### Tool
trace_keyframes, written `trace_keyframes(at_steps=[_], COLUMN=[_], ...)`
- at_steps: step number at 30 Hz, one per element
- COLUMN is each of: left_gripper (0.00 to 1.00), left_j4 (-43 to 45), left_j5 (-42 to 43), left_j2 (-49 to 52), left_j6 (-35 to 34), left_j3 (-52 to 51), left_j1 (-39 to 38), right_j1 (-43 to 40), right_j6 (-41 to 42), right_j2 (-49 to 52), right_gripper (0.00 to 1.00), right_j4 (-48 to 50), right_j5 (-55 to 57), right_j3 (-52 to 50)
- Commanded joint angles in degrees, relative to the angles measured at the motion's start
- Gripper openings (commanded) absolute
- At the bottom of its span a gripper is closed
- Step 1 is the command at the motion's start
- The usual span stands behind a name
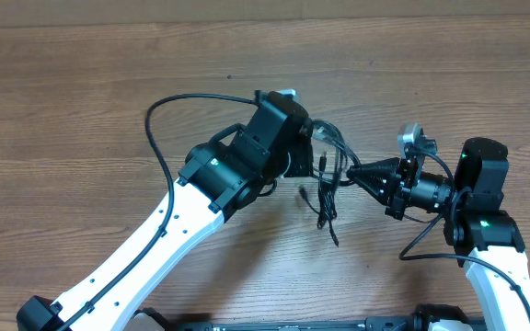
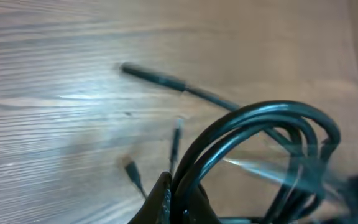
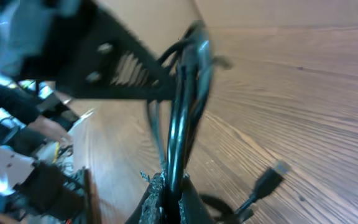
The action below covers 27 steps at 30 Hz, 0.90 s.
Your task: Untangle cables
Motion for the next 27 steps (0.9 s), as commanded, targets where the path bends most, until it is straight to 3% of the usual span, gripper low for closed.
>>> trace_keyframes(at_steps=[1,13,17,18,22,27], left_gripper=[0.04,0.04,0.04,0.04,0.04,0.04], left_j4=[-0.4,-4.9,-4.9,-4.9,-5.0,-5.0], left_j5=[-7.6,-5.7,-1.3,-0.4,1.7,2.5], left_j2=[0.0,0.0,0.0,0.0,0.0,0.0], left_j6=[-5.9,-6.4,-0.9,0.6,4.0,6.3], left_j3=[0.9,0.9,0.9,0.9,0.9,0.9], left_j1=[0.6,0.6,0.6,0.6,0.6,0.6], right_j1=[-0.1,-0.1,-0.1,-0.1,-0.1,-0.1], right_j6=[-2.4,-1.0,8.0,9.3,10.6,10.6], right_j2=[0.0,0.0,0.0,0.0,0.0,0.0], right_gripper=[0.04,0.04,0.38,0.43,0.56,0.57], right_j4=[0.0,0.3,0.1,0.0,0.2,0.5], right_j5=[-3.8,-1.3,9.2,11.2,13.8,13.7], right_j3=[1.1,1.1,1.1,1.1,1.1,1.1])
